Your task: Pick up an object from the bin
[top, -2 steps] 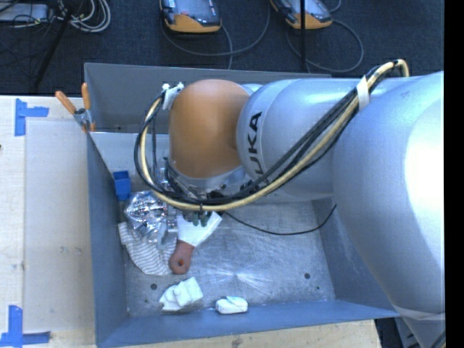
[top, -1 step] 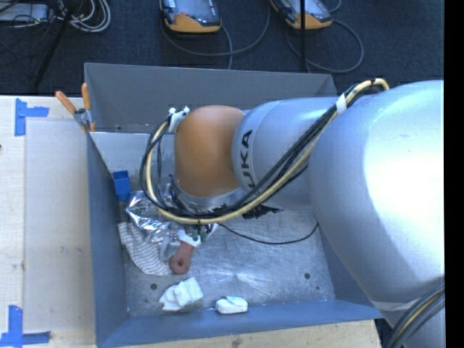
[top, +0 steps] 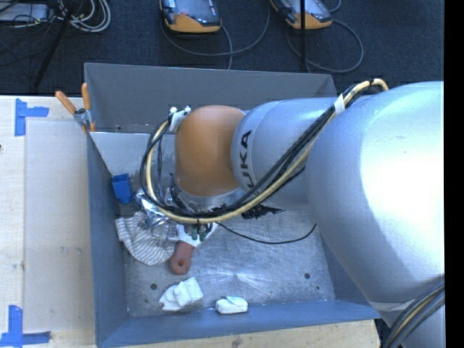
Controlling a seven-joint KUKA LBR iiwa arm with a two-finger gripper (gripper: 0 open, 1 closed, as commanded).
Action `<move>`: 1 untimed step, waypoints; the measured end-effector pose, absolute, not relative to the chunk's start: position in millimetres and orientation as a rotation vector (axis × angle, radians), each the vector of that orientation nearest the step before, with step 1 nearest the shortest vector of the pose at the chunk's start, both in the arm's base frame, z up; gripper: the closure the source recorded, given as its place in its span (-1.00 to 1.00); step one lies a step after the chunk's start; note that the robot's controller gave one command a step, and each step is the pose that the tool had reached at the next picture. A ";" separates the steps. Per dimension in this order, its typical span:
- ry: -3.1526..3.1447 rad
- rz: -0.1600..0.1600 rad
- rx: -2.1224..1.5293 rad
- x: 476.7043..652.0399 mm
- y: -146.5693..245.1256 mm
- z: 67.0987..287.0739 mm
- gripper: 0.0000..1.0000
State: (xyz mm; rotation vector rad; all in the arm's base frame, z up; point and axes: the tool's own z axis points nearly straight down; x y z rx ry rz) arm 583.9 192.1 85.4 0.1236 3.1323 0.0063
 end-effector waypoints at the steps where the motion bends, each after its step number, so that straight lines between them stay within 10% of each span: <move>1: 3.132 0.006 0.125 583.9 192.1 85.5 1.00</move>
Offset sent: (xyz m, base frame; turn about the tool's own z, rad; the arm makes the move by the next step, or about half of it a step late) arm -0.0102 0.0065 0.1705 -0.1042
